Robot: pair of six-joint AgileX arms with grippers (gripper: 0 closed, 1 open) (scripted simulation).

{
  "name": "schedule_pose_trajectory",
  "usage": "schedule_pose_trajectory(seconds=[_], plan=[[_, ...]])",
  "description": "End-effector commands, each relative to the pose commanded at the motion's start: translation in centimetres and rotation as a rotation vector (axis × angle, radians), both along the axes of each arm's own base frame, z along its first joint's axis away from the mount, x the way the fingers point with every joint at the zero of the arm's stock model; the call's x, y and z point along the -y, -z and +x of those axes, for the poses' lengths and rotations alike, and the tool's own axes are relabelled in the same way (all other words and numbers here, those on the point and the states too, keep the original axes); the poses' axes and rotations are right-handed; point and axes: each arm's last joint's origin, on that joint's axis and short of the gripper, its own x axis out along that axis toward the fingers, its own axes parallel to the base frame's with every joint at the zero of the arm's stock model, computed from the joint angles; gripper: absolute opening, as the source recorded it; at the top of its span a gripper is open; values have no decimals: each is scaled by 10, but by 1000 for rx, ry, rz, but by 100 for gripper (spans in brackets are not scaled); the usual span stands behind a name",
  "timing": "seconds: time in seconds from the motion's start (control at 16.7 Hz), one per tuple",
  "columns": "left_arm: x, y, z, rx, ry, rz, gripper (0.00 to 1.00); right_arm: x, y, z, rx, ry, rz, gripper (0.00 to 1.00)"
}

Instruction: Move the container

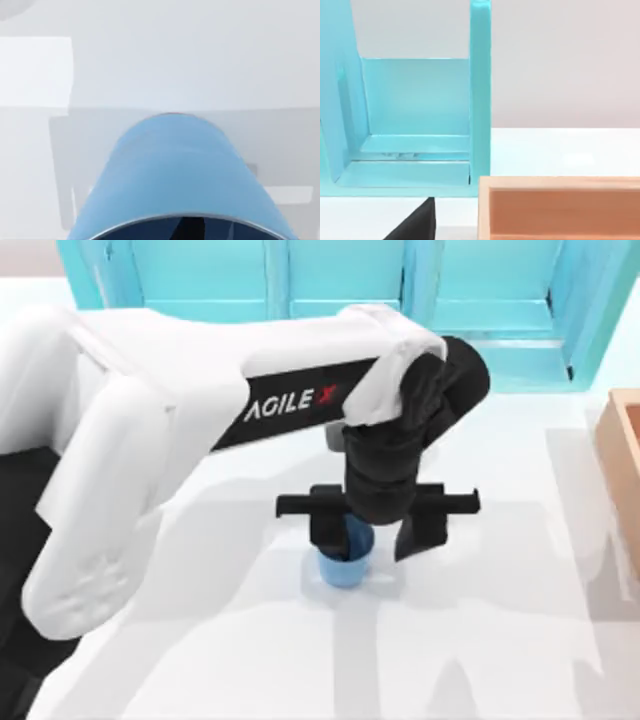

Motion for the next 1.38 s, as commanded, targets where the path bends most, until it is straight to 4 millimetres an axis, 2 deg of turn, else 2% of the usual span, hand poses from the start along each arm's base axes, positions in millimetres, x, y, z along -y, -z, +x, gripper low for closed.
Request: schedule_pose_trajectory(seconds=[0.24,0.9,1.08,1.38], plan=[[0,0,0,0,0,0,2,0,0,0,0,0,0,100],[-5,-3,1,1,5,-1,0,0,0,0,0,0,0,100],[-38,-16,12,3,27,-2,0,0,0,0,0,0,0,100],[-128,-40,37,7,17,-2,0,0,0,0,0,0,0,100]])
